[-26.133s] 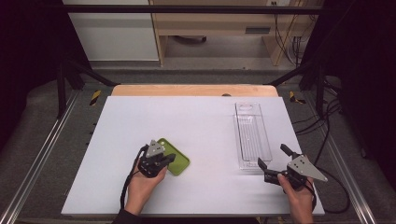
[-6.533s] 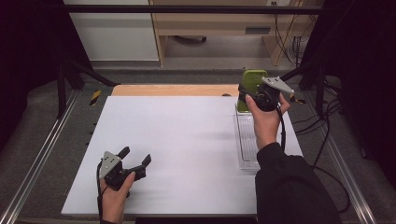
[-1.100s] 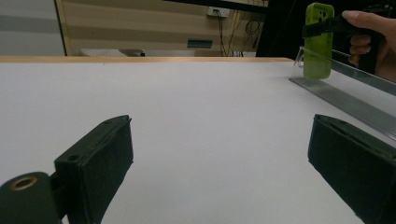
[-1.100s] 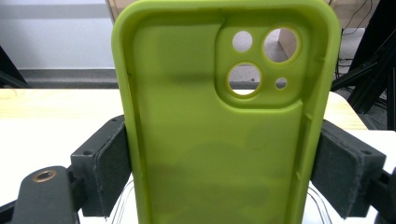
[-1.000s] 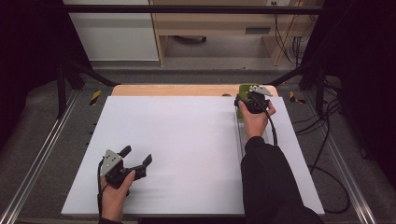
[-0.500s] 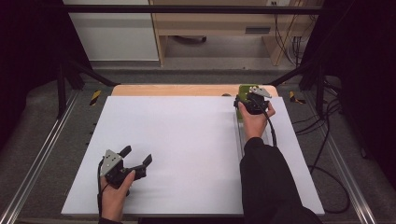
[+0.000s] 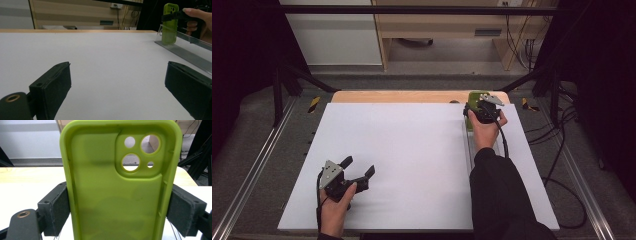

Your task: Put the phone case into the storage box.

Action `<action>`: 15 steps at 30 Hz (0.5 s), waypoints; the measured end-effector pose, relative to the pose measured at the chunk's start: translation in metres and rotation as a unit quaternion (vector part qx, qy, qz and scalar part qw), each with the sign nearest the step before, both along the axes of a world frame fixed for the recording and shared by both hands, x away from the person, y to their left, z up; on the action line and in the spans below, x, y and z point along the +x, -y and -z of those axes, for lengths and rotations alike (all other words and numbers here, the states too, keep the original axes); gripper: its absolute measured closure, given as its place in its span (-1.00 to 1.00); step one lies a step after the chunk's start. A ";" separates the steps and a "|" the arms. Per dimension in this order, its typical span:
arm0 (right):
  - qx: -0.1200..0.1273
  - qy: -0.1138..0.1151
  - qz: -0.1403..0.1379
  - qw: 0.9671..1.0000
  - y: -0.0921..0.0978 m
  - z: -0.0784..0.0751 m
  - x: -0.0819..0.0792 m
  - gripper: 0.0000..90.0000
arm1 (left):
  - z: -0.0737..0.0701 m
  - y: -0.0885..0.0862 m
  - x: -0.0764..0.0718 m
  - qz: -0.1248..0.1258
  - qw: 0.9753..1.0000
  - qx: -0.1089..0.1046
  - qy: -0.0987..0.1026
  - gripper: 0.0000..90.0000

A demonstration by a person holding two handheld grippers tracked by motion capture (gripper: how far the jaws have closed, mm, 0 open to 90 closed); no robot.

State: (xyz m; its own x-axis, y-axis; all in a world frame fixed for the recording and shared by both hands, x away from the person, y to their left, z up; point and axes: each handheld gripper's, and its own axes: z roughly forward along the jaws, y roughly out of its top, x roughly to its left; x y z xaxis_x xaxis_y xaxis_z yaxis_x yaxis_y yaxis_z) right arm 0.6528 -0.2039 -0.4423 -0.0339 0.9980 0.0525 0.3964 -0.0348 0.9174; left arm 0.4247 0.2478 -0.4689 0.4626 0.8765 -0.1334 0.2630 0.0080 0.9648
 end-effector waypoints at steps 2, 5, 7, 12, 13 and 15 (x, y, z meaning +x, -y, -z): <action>0.000 -0.002 -0.001 1.000 0.000 0.001 0.000 -0.65 | 0.000 0.000 0.000 0.000 1.000 0.000 0.000 -0.86; 0.000 -0.003 -0.002 1.000 -0.001 0.002 0.000 -0.65 | 0.000 0.000 0.000 0.000 1.000 0.000 0.000 -0.86; -0.001 -0.002 -0.003 1.000 -0.001 0.001 0.000 -0.65 | 0.000 0.000 0.000 0.000 1.000 0.000 0.000 -0.86; -0.001 -0.003 -0.004 1.000 -0.001 0.001 0.000 -0.66 | 0.000 0.000 0.000 0.000 1.000 0.000 0.001 -0.86; -0.002 -0.003 -0.004 1.000 -0.001 0.001 0.000 -0.66 | 0.000 0.000 0.000 0.000 1.000 0.000 0.001 -0.86; -0.002 -0.004 -0.004 1.000 -0.001 0.001 0.000 -0.66 | 0.000 0.000 0.000 0.000 1.000 -0.001 0.001 -0.86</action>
